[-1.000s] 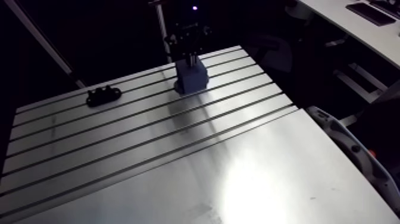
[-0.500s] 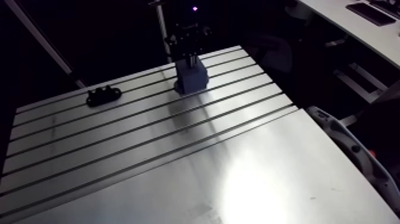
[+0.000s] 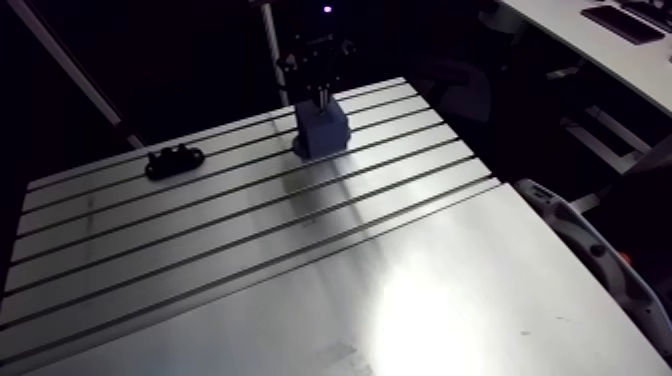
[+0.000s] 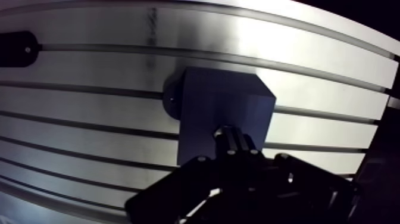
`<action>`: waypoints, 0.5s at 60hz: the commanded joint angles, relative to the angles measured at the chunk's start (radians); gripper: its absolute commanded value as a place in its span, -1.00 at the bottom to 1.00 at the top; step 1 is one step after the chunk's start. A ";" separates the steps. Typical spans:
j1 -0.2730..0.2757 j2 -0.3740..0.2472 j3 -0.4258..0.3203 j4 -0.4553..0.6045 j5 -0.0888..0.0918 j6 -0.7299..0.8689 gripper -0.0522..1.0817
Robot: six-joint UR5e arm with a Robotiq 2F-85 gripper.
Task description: Pick up the M10 bolt and insert it into the hex recess until seated.
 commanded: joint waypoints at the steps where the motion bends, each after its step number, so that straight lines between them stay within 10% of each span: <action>1: 0.000 -0.005 -0.003 0.005 -0.005 -0.001 0.99; 14: 0.003 -0.011 0.000 0.009 -0.006 -0.001 0.92; 26: 0.009 -0.029 0.008 0.041 -0.007 -0.025 -0.87; 30: 0.012 -0.036 0.008 0.062 -0.009 -0.024 -0.89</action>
